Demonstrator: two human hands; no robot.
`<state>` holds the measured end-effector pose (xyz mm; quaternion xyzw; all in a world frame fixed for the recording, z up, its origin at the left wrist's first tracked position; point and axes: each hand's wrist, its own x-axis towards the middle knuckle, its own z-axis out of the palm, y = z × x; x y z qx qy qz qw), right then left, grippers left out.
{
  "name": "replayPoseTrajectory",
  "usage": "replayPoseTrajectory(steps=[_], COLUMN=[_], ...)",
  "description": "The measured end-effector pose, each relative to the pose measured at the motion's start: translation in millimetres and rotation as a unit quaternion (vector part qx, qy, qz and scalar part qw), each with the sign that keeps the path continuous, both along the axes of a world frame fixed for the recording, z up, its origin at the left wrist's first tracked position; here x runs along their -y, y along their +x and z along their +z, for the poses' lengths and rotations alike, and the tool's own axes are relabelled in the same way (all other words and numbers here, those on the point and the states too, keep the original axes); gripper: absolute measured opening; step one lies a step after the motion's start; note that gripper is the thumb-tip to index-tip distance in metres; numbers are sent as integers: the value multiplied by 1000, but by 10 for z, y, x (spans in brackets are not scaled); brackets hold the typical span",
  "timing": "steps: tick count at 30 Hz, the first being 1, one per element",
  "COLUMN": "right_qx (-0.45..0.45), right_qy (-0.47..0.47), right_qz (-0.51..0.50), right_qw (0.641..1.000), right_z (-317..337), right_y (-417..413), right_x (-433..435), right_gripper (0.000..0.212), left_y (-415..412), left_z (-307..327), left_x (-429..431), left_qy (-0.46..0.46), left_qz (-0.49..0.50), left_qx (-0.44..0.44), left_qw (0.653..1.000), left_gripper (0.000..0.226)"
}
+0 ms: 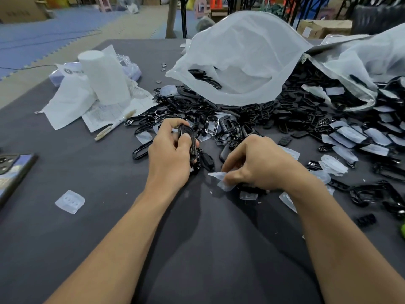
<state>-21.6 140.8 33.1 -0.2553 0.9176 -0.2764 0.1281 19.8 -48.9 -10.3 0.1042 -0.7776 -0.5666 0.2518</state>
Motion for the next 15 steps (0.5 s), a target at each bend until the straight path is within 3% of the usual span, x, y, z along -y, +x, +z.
replayPoseTrajectory(steps=[5,11,15], right_qx=[34,40,85], right_qy=[-54,-152,-276], right_qz=[-28,-57,-78], right_qw=[998,986,954], right_z=[23,-46,-56], right_y=[-10,-52,-77], right_x=[-21,6,-11], right_gripper=[14,16,15], left_y=[4,34,15], left_z=[10,32,18], left_x=[-58,-124,-148], left_qy=[-23,80,68], left_qz=[-11,-157,-206], left_qx=[-8,-5,42], left_qw=[1000,984,975], left_gripper=[29,32,29])
